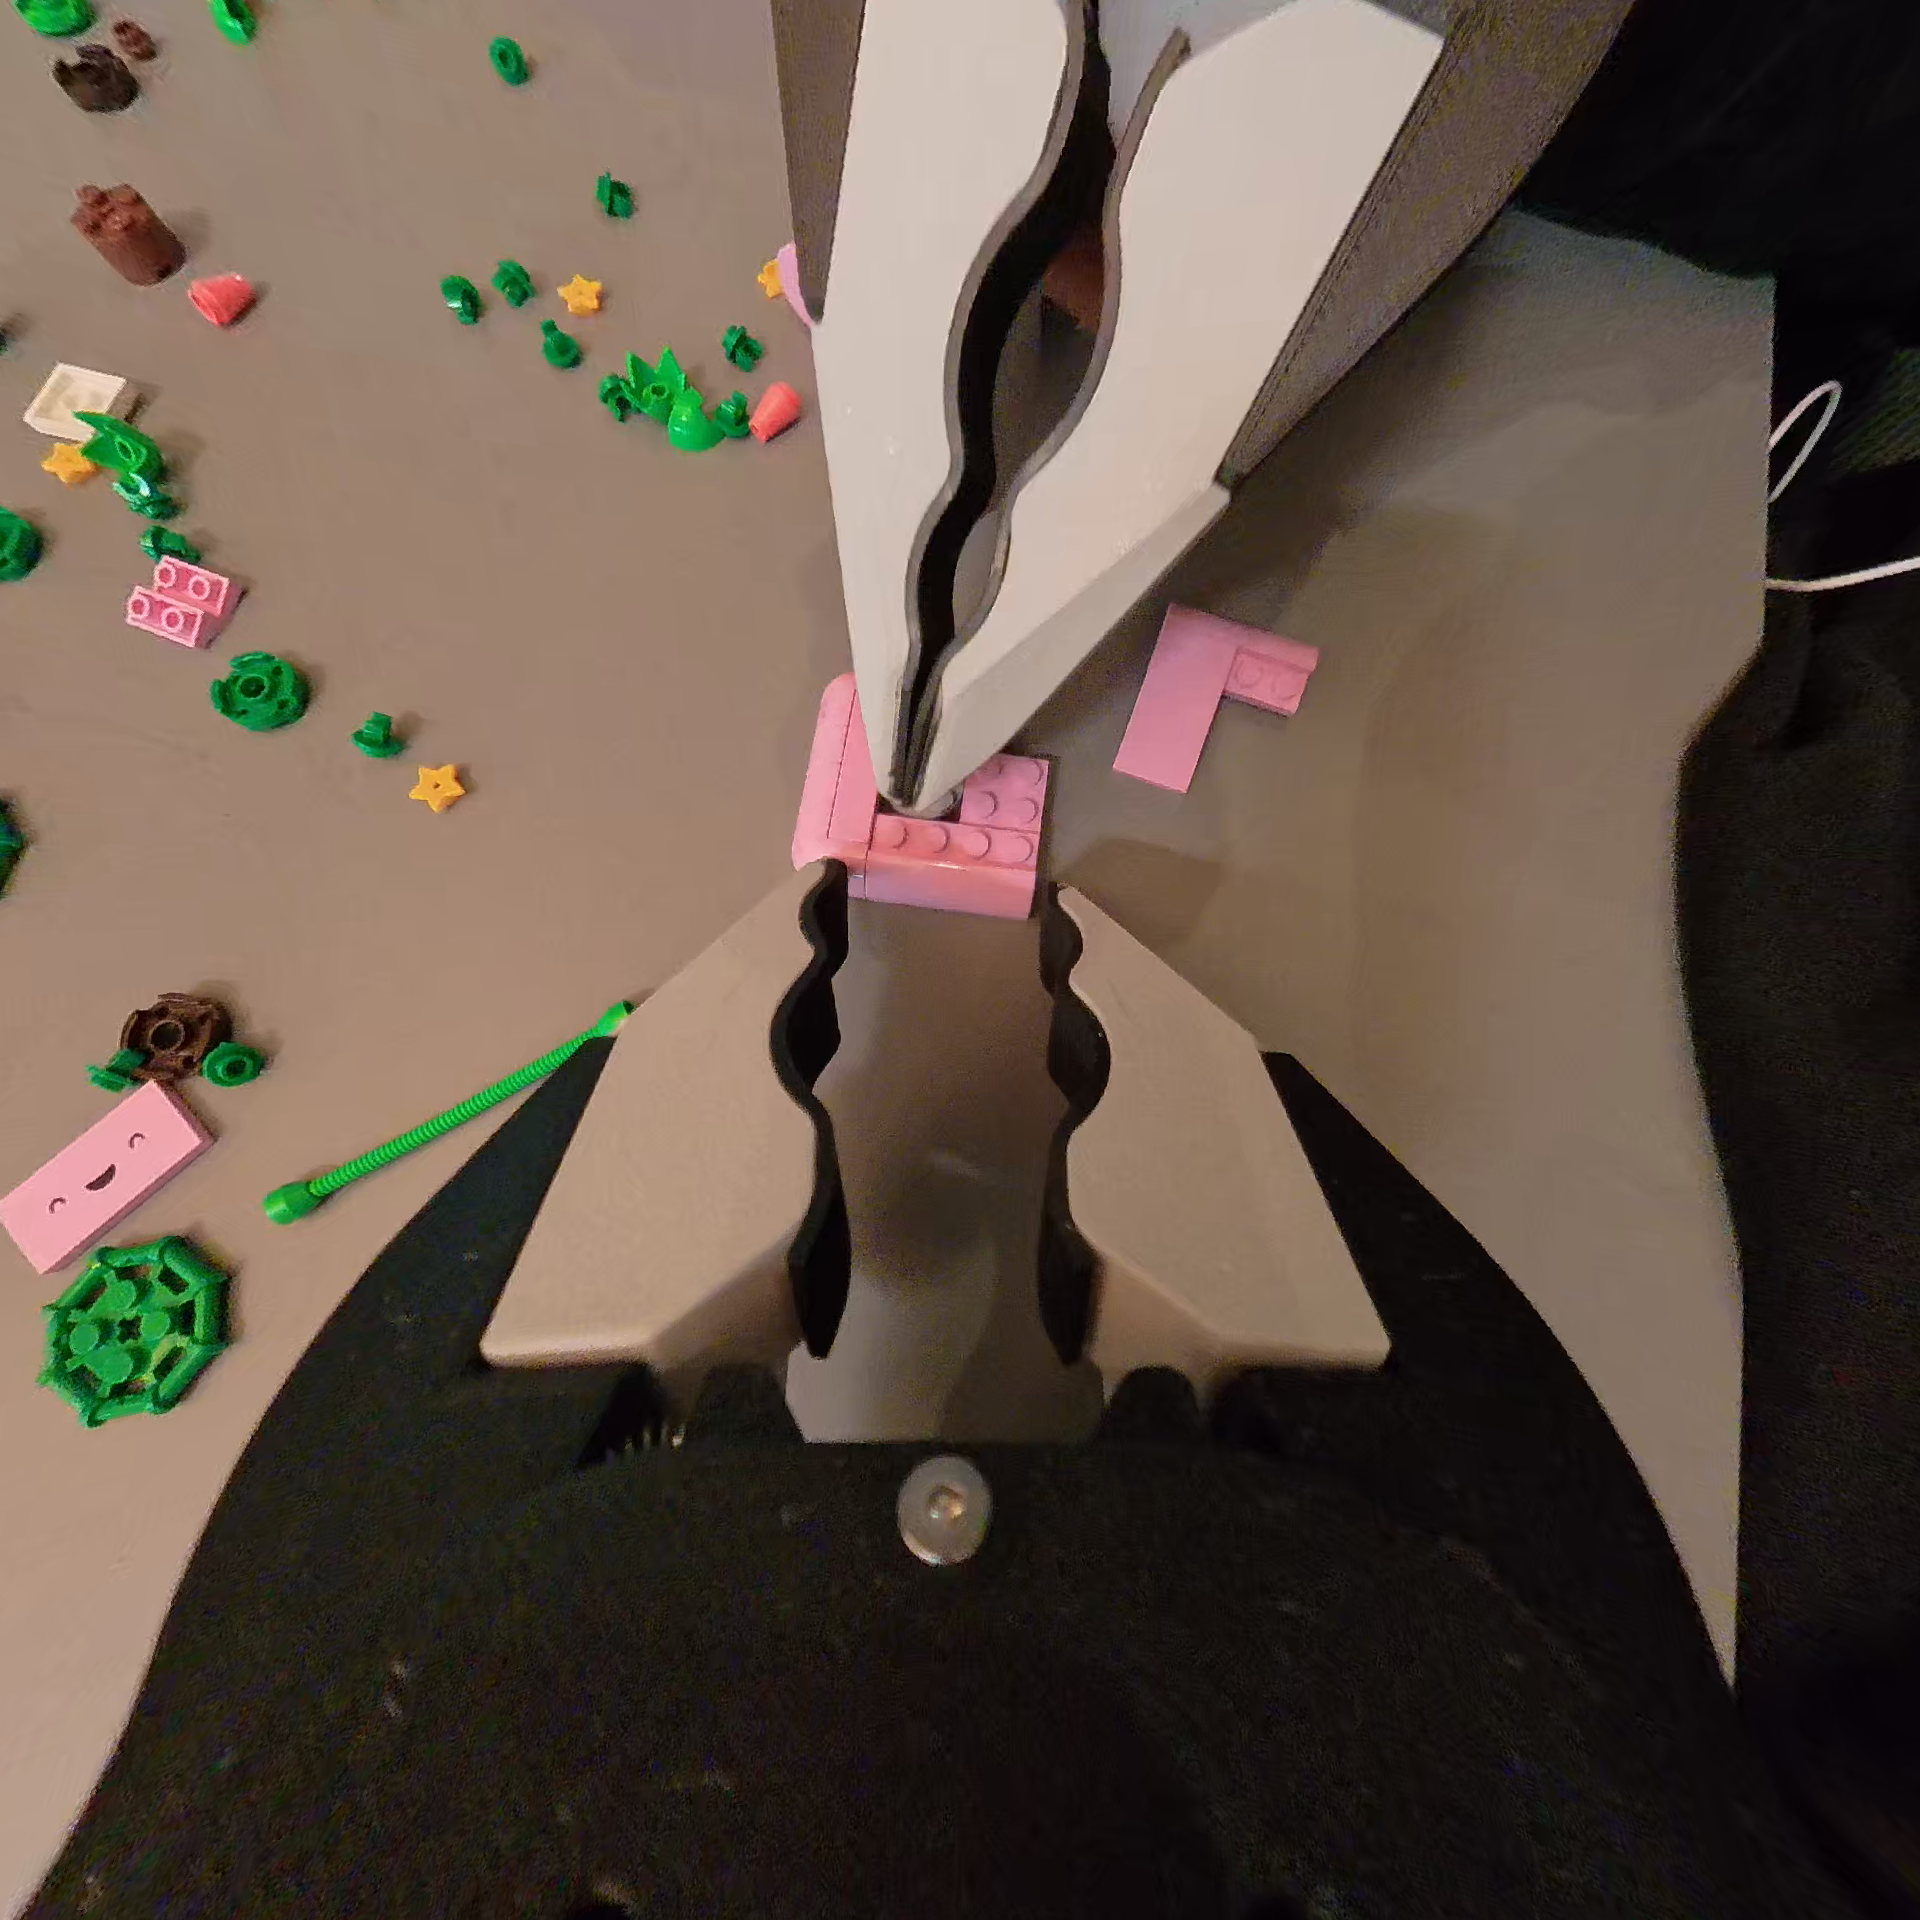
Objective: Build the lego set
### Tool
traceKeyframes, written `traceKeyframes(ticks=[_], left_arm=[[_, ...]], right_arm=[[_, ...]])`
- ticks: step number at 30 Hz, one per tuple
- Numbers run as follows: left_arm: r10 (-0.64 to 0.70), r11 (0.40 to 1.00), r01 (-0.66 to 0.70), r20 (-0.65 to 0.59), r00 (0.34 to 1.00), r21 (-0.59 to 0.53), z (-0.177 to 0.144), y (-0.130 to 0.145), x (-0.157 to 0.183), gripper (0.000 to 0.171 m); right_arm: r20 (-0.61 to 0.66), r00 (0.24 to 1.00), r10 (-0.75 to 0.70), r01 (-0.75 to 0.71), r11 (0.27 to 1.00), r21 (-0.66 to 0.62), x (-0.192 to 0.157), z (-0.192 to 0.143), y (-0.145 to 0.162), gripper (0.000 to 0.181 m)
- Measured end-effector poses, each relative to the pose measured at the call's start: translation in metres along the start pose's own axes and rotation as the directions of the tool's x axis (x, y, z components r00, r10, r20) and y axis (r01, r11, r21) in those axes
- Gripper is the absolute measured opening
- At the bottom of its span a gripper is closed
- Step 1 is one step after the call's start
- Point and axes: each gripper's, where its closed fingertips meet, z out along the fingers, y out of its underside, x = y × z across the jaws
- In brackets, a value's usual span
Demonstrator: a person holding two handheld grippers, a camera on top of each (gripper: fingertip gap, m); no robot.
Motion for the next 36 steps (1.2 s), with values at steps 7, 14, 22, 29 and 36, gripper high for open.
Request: traceKeyframes(ticks=[7, 14, 22, 29, 36], left_arm=[[-0.002, 1.000, 0.002, 0.006, 1.000, -0.007, 0.001, 0.002, -0.001, 0.031], [-0.003, 1.000, 0.003, -0.008, 1.000, -0.005, 0.001, 0.002, 0.001, 0.023], [0.000, 1.000, 0.000, -0.012, 1.000, 0.007, 0.003, 0.001, 0.003, 0.023], [0.001, 1.000, -0.001, -0.013, 1.000, 0.009, 0.004, 0.000, 0.003, 0.023], [0.001, 1.000, -0.001, -0.017, 1.000, 0.022, 0.003, -0.002, 0.004, 0.024]], right_arm=[[0.032, 0.999, 0.031, -0.029, 0.999, -0.044, -0.005, 0.009, 0.008, 0.000], [0.013, 1.000, 0.014, -0.013, 0.998, -0.054, -0.003, 0.007, 0.009, 0.000], [0.011, 1.000, 0.027, -0.026, 0.998, -0.059, -0.001, 0.005, 0.011, 0.000], [-0.013, 1.000, 0.007, -0.008, 0.999, -0.051, 0.002, 0.001, 0.009, 0.000], [-0.057, 0.998, 0.032, -0.033, 0.999, -0.015, 0.012, -0.007, 0.004, 0.000]])
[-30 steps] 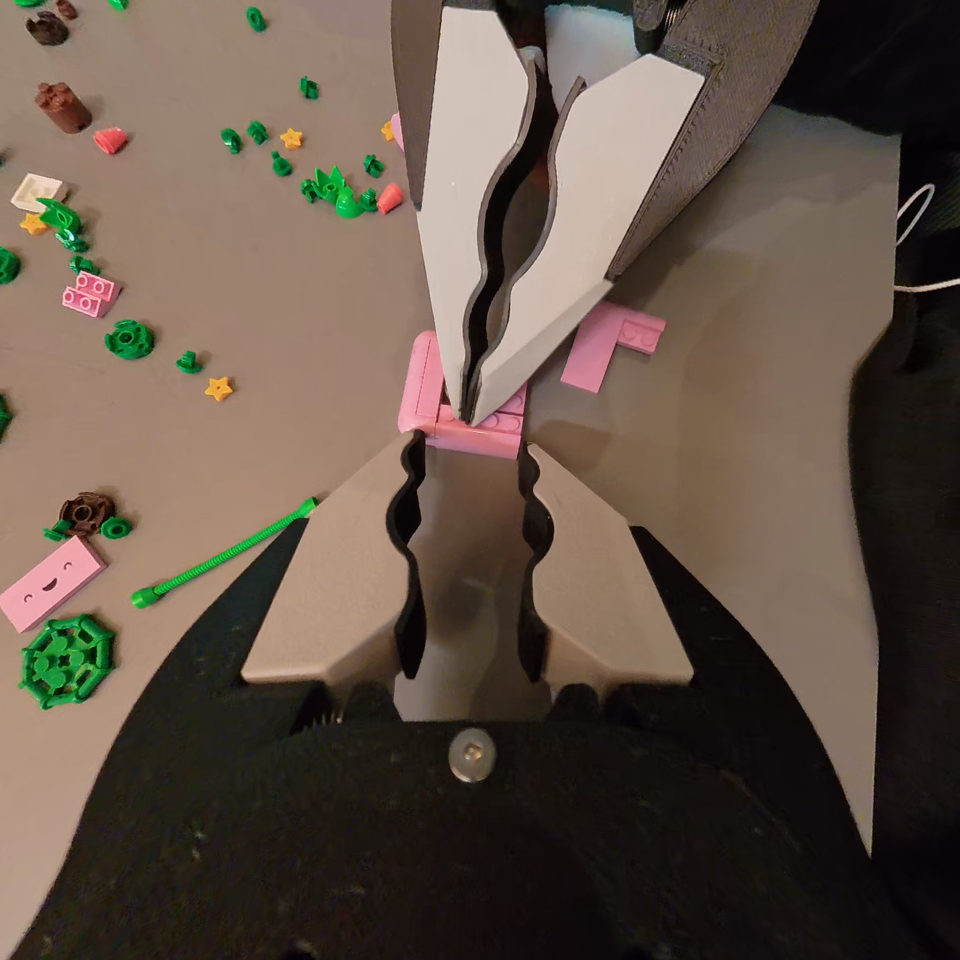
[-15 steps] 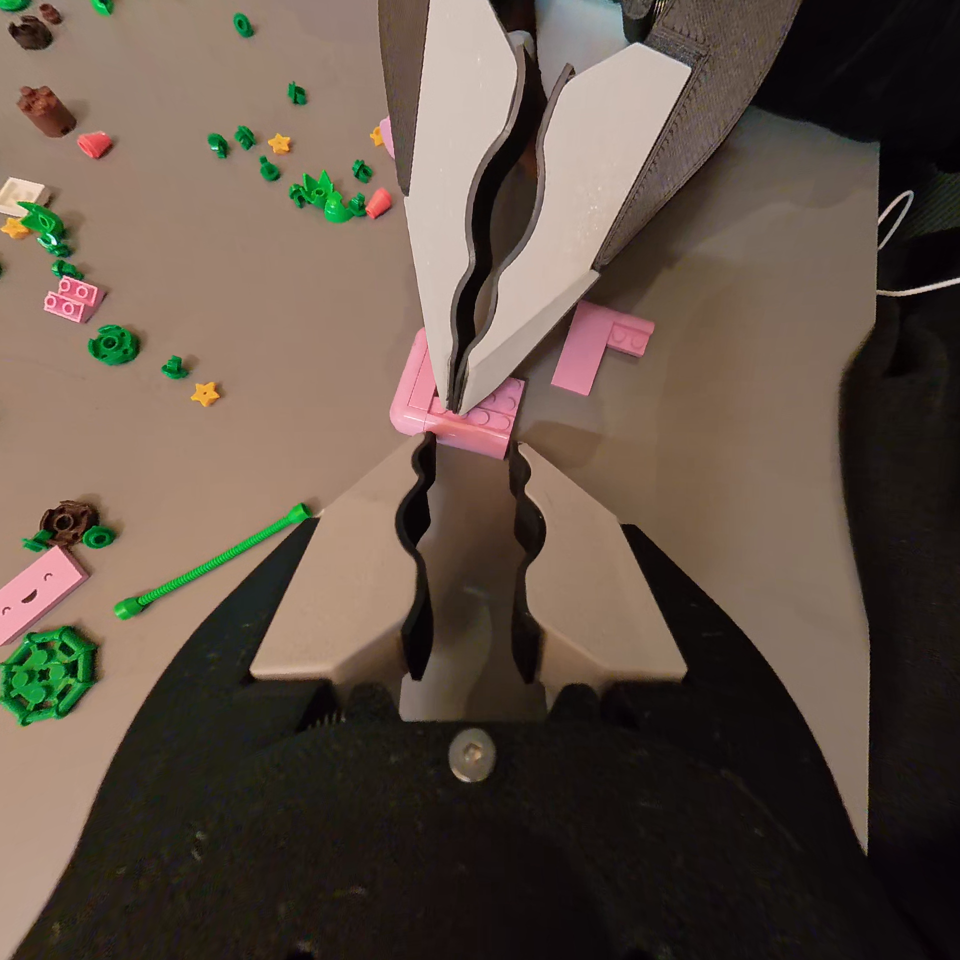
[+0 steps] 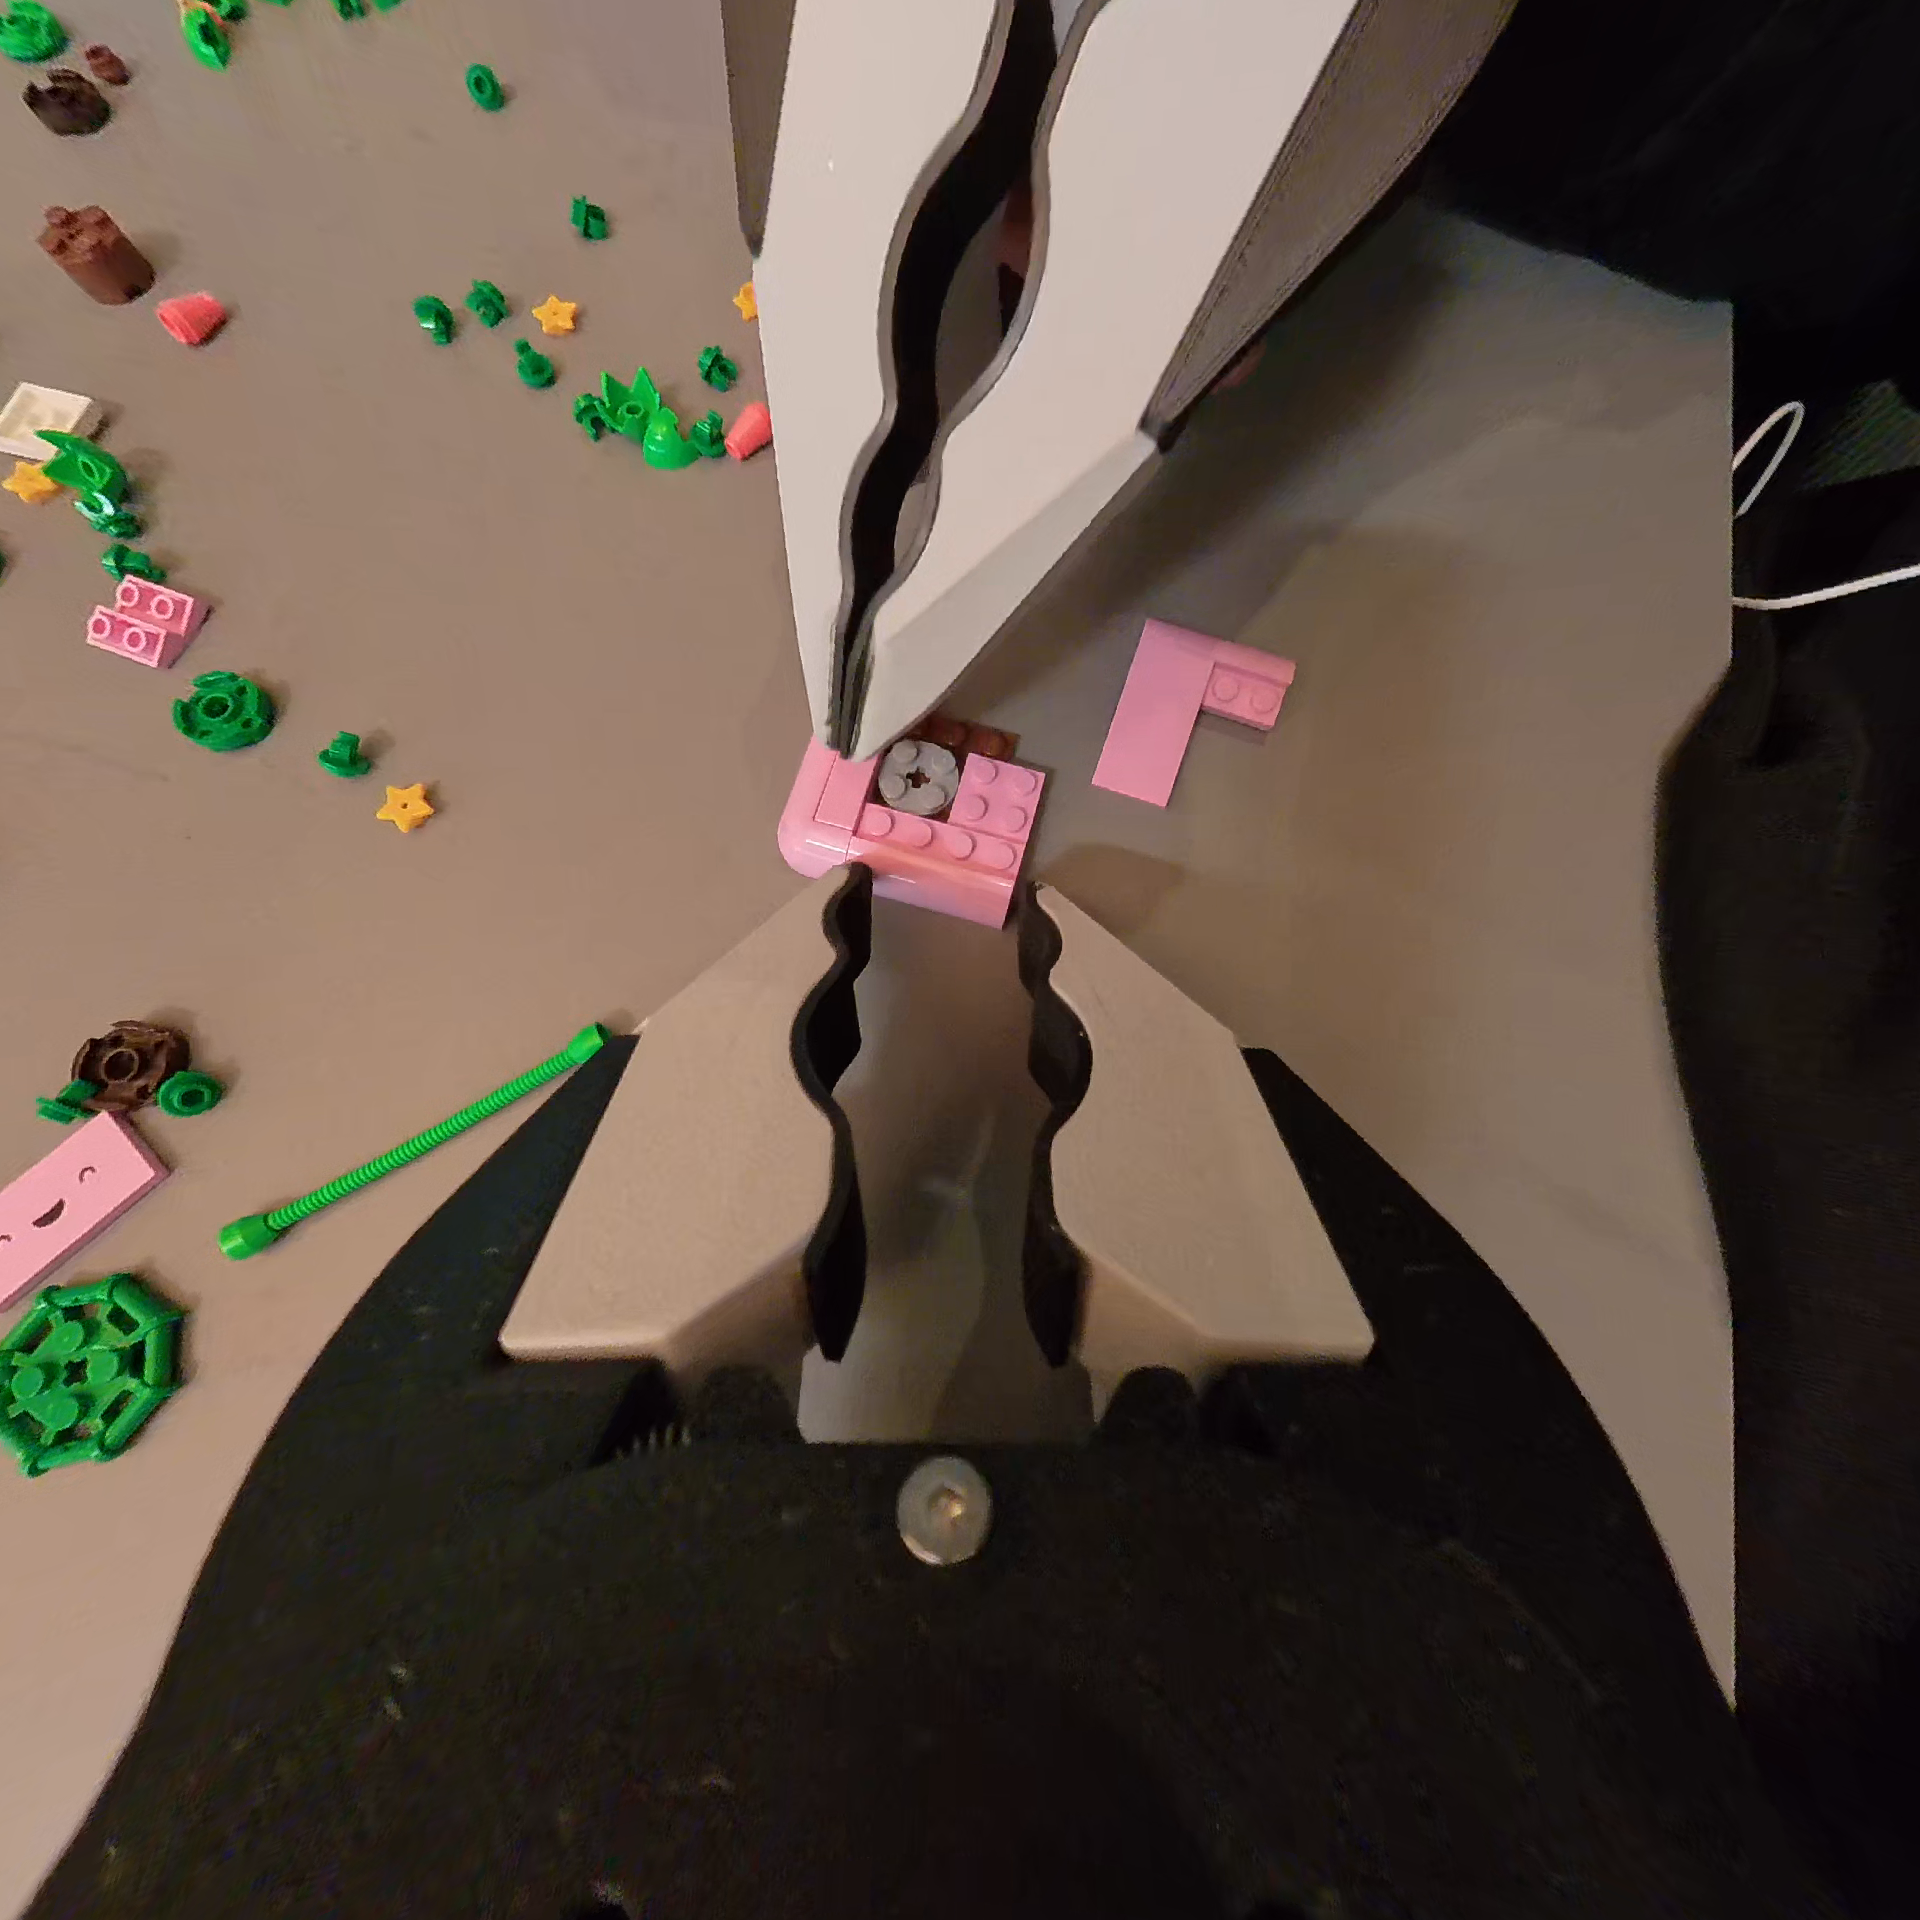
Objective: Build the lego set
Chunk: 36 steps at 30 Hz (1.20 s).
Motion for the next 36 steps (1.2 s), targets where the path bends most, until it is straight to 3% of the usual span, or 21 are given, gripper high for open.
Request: traceKeyframes(ticks=[2, 7, 11, 29, 36], left_arm=[[0.000, 1.000, 0.000, 0.000, 1.000, 0.001, 0.000, 0.000, 0.000, 0.024], [0.002, 1.000, -0.002, 0.001, 1.000, 0.001, 0.001, -0.001, 0.001, 0.023], [0.005, 1.000, -0.005, 0.005, 1.000, -0.002, 0.002, -0.001, 0.001, 0.023], [-0.017, 1.000, 0.018, 0.027, 0.999, -0.018, 0.004, -0.001, 0.001, 0.021], [-0.061, 0.998, 0.061, -0.006, 0.998, -0.032, 0.004, 0.004, 0.003, 0.016]], right_arm=[[-0.019, 1.000, 0.004, -0.004, 1.000, -0.015, 0.003, 0.002, 0.003, 0.000], [0.084, 0.996, 0.024, -0.024, 1.000, -0.004, -0.016, 0.002, -0.001, 0.000], [0.072, 0.997, 0.013, -0.008, 0.998, -0.066, -0.016, 0.009, 0.010, 0.000], [0.077, 0.991, 0.111, -0.102, 0.989, -0.105, -0.016, 0.008, 0.014, 0.000], [0.049, 0.996, 0.070, -0.064, 0.990, -0.127, -0.018, 0.009, 0.014, 0.000]])
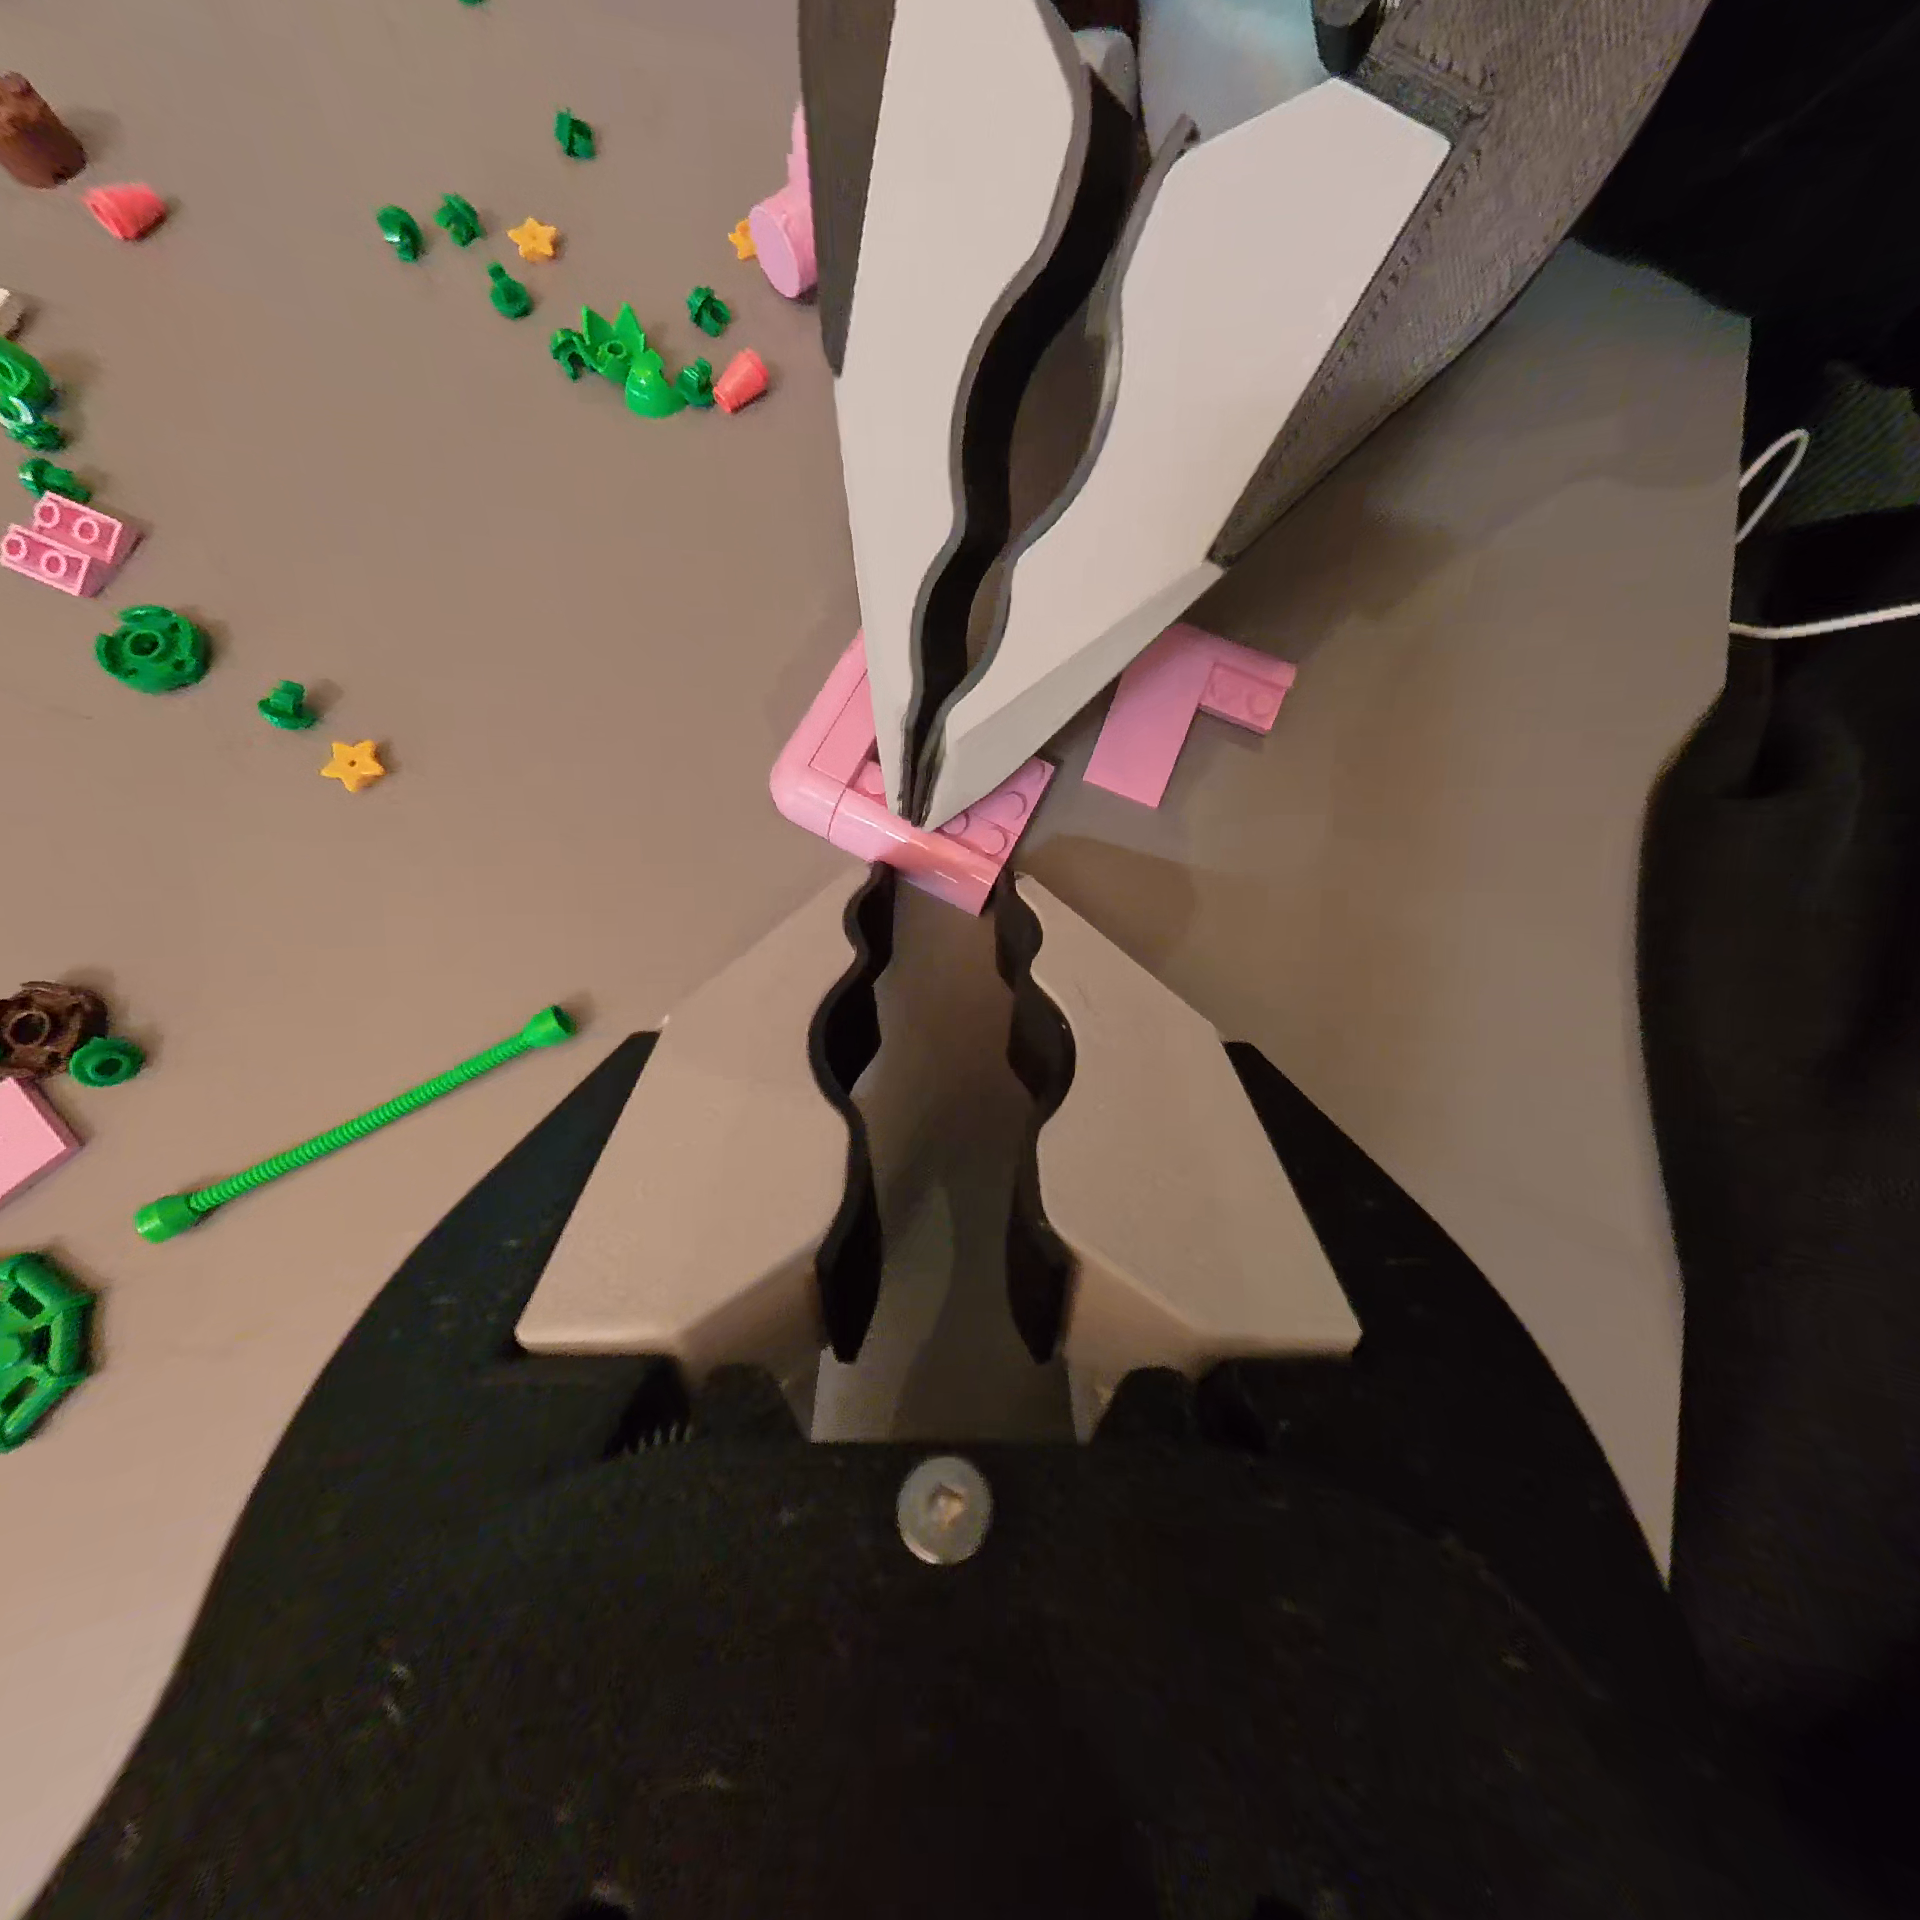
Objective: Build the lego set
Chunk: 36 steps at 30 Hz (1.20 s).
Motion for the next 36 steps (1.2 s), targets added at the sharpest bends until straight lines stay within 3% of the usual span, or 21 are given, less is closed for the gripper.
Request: traceKeyframes(ticks=[6, 8, 11, 17, 21, 25, 32, 33, 34, 36], left_arm=[[0.035, 0.999, -0.034, 0.016, 0.999, -0.008, 0.001, 0.001, 0.003, 0.012], [0.030, 0.999, -0.030, 0.002, 1.000, -0.013, 0.000, 0.001, 0.006, 0.023], [0.029, 0.999, -0.029, -0.001, 1.000, 0.012, -0.005, -0.001, 0.007, 0.027], [0.007, 0.988, 0.000, -0.044, 0.999, 0.157, -0.018, -0.018, 0.015, 0.028], [0.028, 0.984, -0.018, -0.059, 0.998, 0.175, -0.014, -0.023, 0.023, 0.032], [0.078, 0.986, -0.065, -0.077, 0.994, 0.155, -0.004, -0.026, 0.040, 0.034], [0.101, 0.990, -0.091, -0.094, 0.990, 0.106, 0.006, -0.024, 0.053, 0.037], [0.107, 0.991, -0.097, -0.105, 0.989, 0.094, 0.007, -0.022, 0.056, 0.033], [0.115, 0.991, -0.105, -0.127, 0.985, 0.082, 0.008, -0.020, 0.060, 0.018], [0.133, 0.990, -0.125, -0.138, 0.981, 0.069, 0.009, -0.018, 0.065, 0.013]], right_arm=[[-0.052, 0.998, -0.021, 0.024, 0.997, 0.067, 0.009, -0.007, -0.002, 0.000], [-0.120, 0.993, 0.007, 0.012, 0.987, 0.159, 0.018, -0.025, -0.012, 0.002], [-0.120, 0.992, 0.037, -0.009, 0.974, 0.226, 0.013, -0.050, -0.009, 0.016], [-0.093, 0.996, 0.016, -0.006, 0.995, 0.100, -0.021, -0.048, 0.038, 0.038], [-0.076, 0.997, 0.005, -0.001, 0.999, 0.054, -0.032, -0.035, 0.052, 0.054], [-0.103, 0.994, -0.035, 0.041, 0.998, 0.057, -0.029, -0.032, 0.049, 0.033], [-0.037, 0.985, -0.170, 0.174, 0.973, 0.149, -0.053, -0.043, 0.031, 0.033], [-0.033, 0.982, -0.187, 0.190, 0.969, 0.159, -0.056, -0.044, 0.029, 0.032], [-0.035, 0.979, -0.202, 0.205, 0.965, 0.161, -0.058, -0.045, 0.028, 0.032], [-0.040, 0.973, -0.229, 0.233, 0.963, 0.135, -0.060, -0.045, 0.031, 0.033]])
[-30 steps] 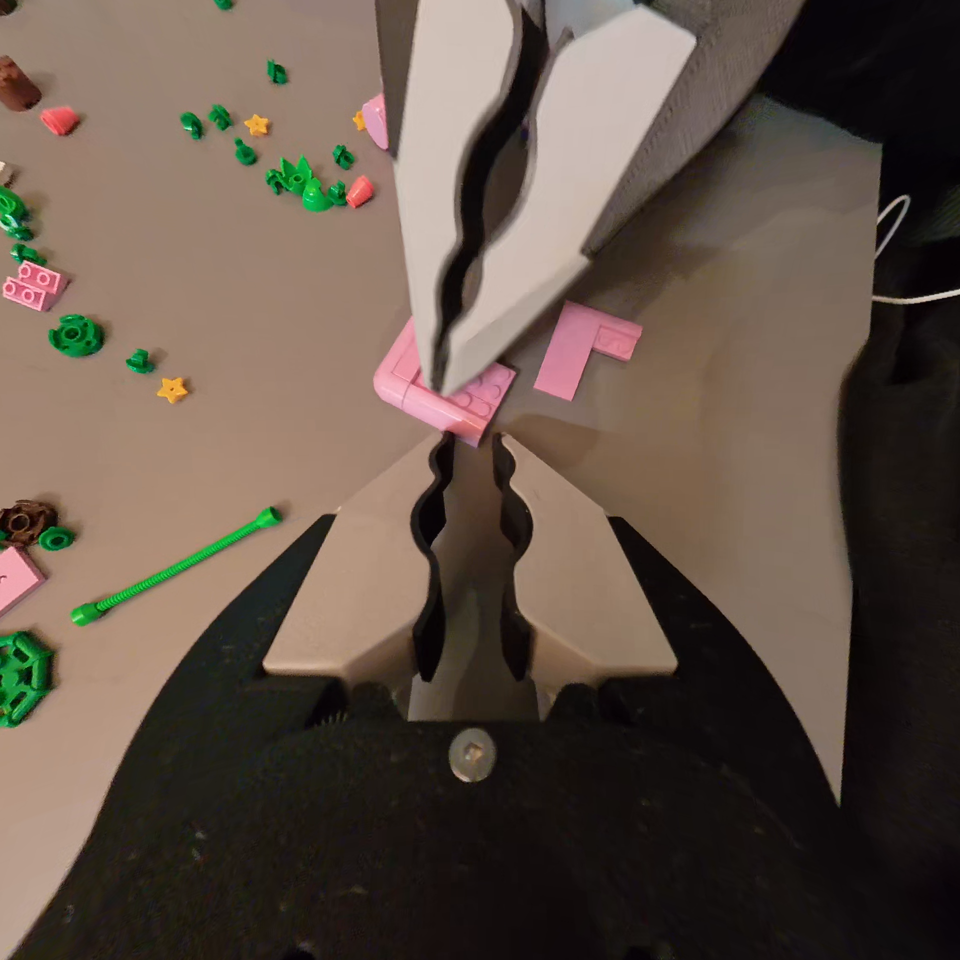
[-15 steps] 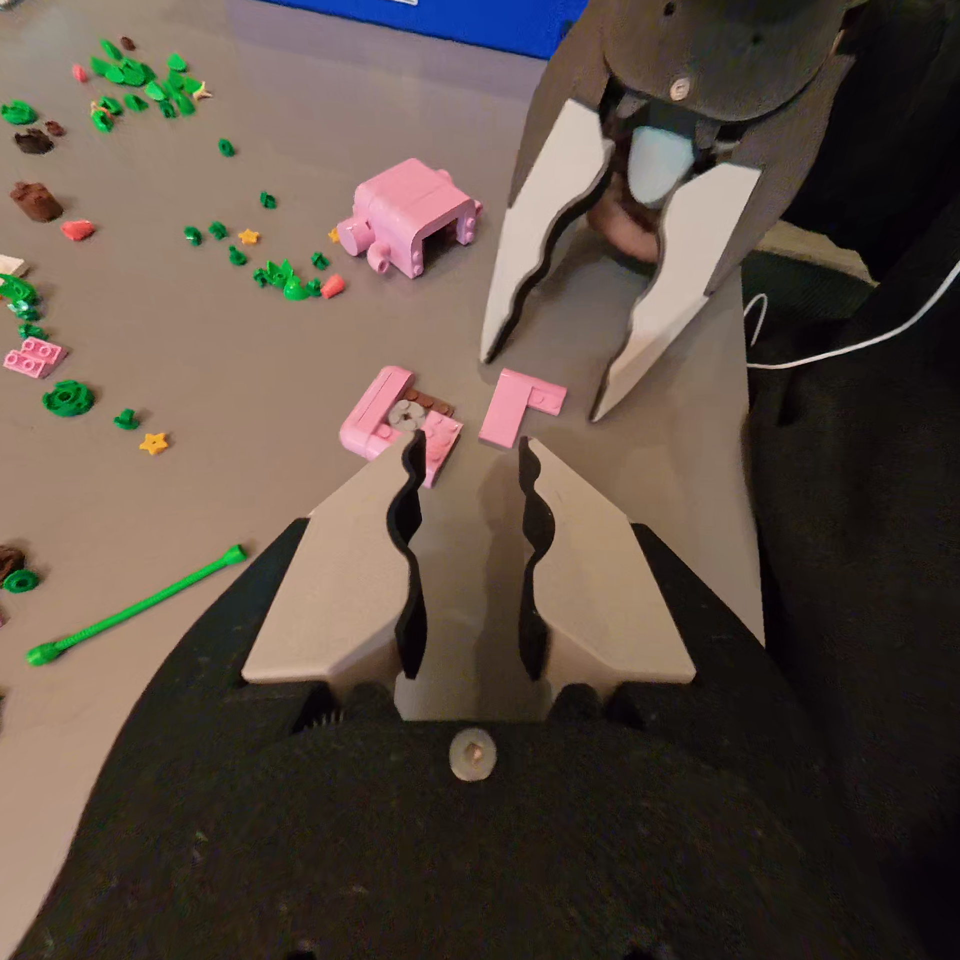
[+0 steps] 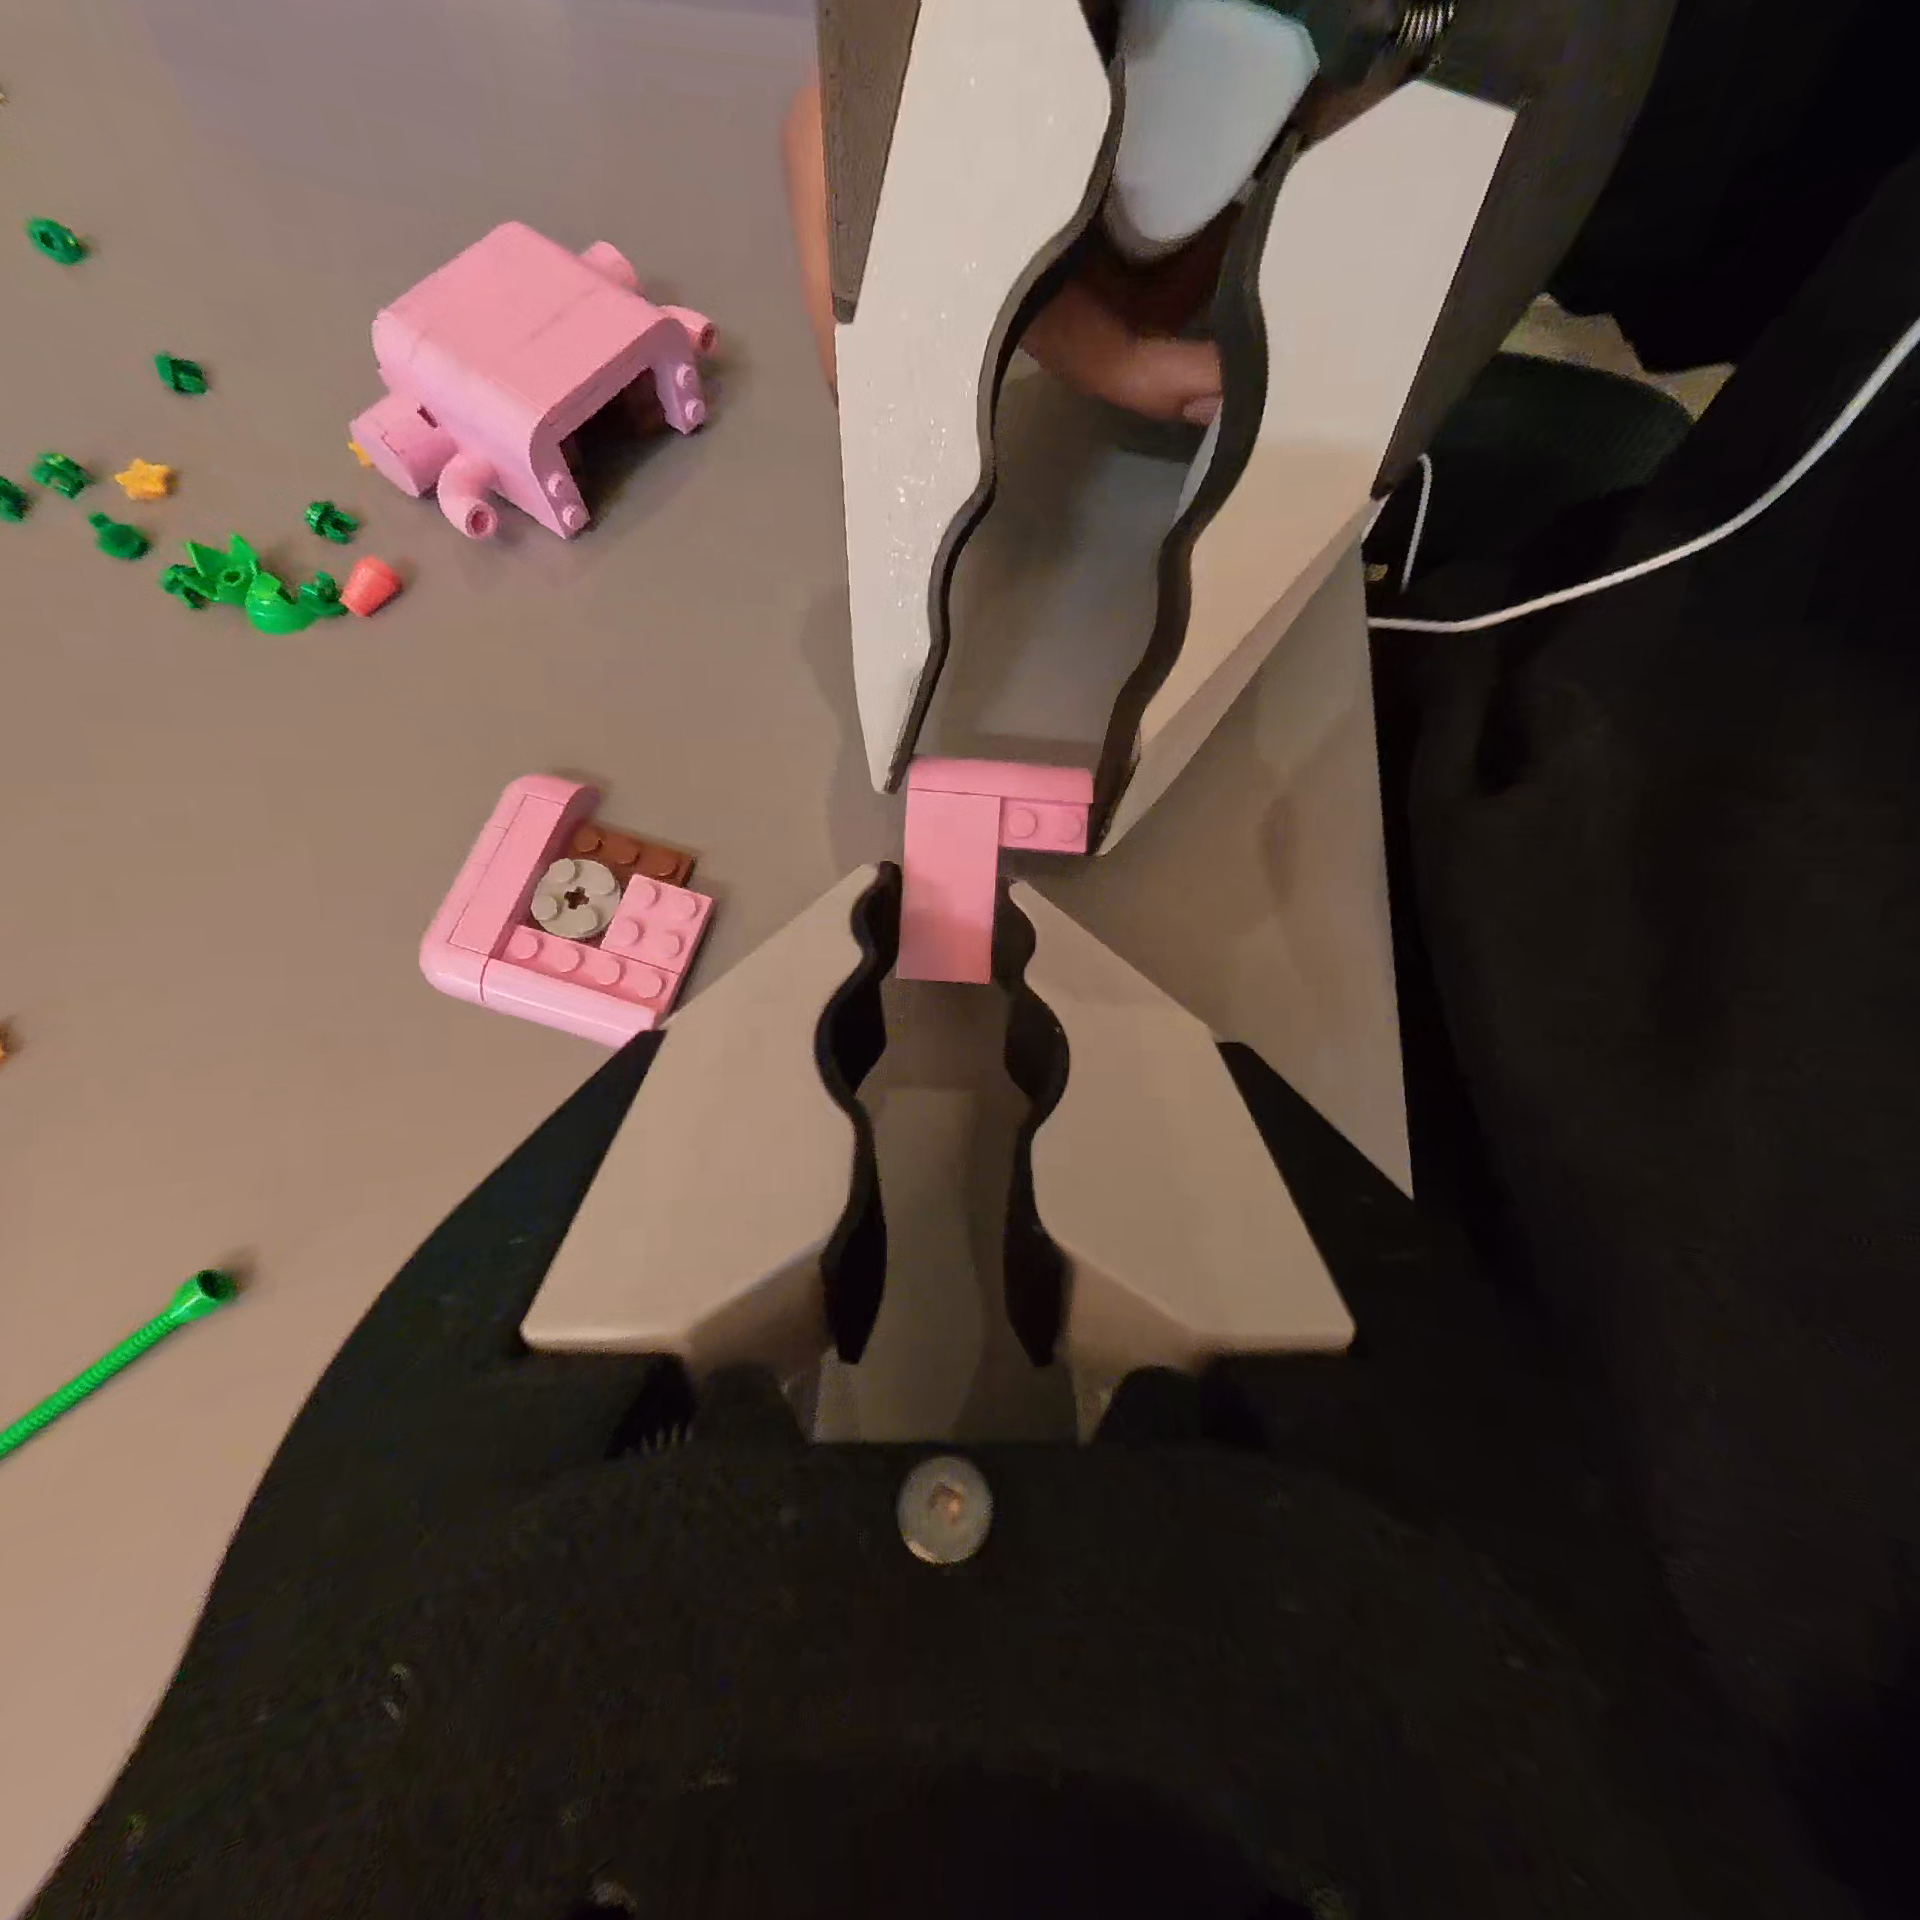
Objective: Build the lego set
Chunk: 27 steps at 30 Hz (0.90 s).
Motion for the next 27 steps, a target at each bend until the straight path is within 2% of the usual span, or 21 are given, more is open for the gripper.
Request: traceKeyframes(ticks=[4, 8, 10, 12, 13, 14, 16, 17, 19, 21, 23, 27], left_arm=[[0.026, 1.000, -0.025, 0.050, 0.998, -0.018, 0.002, 0.000, -0.001, 0.012], [0.038, 0.998, -0.034, 0.093, 0.995, -0.047, 0.006, 0.003, -0.003, 0.011], [-0.011, 1.000, 0.010, 0.072, 0.997, 0.004, 0.001, -0.003, -0.004, 0.011], [-0.040, 0.997, 0.036, 0.052, 0.998, 0.070, -0.007, -0.010, -0.006, 0.011], [-0.041, 0.993, 0.035, 0.049, 0.998, 0.110, -0.013, -0.015, -0.006, 0.012], [-0.031, 0.988, 0.023, 0.052, 0.998, 0.152, -0.018, -0.020, -0.007, 0.012], [0.009, 0.975, -0.024, 0.071, 0.997, 0.221, -0.028, -0.029, -0.006, 0.012], [0.033, 0.967, -0.057, 0.098, 0.995, 0.248, -0.032, -0.034, -0.007, 0.012], [0.093, 0.956, -0.134, 0.164, 0.982, 0.262, -0.037, -0.039, -0.007, 0.012], [0.158, 0.944, -0.218, 0.241, 0.958, 0.249, -0.039, -0.043, -0.007, 0.012], [0.197, 0.927, -0.271, 0.277, 0.940, 0.261, -0.041, -0.048, -0.003, 0.011], [0.219, 0.905, -0.311, 0.310, 0.925, 0.289, -0.046, -0.055, -0.001, 0.011]], right_arm=[[-0.046, 0.998, -0.047, 0.043, 0.994, -0.097, 0.001, 0.004, 0.009, 0.032], [-0.110, 0.981, -0.157, 0.134, 0.973, -0.188, 0.004, 0.010, 0.017, 0.032], [-0.143, 0.977, -0.161, 0.141, 0.980, -0.141, 0.007, 0.008, 0.011, 0.032], [-0.174, 0.978, -0.112, 0.109, 0.994, -0.025, 0.010, 0.004, -0.001, 0.034], [-0.187, 0.980, -0.060, 0.069, 0.997, 0.041, 0.013, 0.000, -0.007, 0.039], [-0.182, 0.983, 0.004, 0.013, 0.995, 0.096, 0.016, -0.004, -0.012, 0.053], [-0.141, 0.977, 0.159, -0.129, 0.970, 0.206, 0.022, -0.013, -0.020, 0.057], [-0.081, 0.968, 0.236, -0.207, 0.941, 0.267, 0.022, -0.017, -0.026, 0.056], [0.089, 0.919, 0.384, -0.389, 0.845, 0.368, 0.020, -0.027, -0.038, 0.051], [0.241, 0.848, 0.472, -0.530, 0.752, 0.393, 0.017, -0.033, -0.044, 0.039], [0.295, 0.815, 0.498, -0.579, 0.714, 0.394, 0.017, -0.033, -0.043, 0.020], [0.309, 0.825, 0.473, -0.564, 0.718, 0.407, 0.012, -0.034, -0.046, 0.011]])
